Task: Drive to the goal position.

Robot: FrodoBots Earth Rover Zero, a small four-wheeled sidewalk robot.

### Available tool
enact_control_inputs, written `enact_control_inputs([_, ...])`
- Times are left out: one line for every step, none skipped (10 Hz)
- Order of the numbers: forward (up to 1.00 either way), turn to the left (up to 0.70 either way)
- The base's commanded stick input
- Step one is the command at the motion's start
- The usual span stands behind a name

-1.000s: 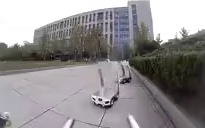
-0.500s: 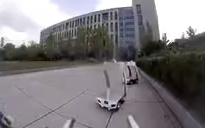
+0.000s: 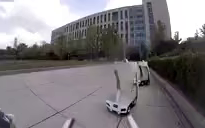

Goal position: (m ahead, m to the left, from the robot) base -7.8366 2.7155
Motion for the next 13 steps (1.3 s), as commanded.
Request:
enact_control_inputs([0.00,0.00])
enact_control_inputs([0.00,0.00])
enact_control_inputs([0.00,0.27])
enact_control_inputs([0.00,0.58])
enact_control_inputs([0.00,0.67])
enact_control_inputs([0.00,0.68])
enact_control_inputs([0.00,0.68])
enact_control_inputs([0.00,0.68])
enact_control_inputs([0.00,0.68])
enact_control_inputs([0.00,0.68])
enact_control_inputs([0.00,0.68])
enact_control_inputs([0.00,0.68])
enact_control_inputs([0.00,0.68])
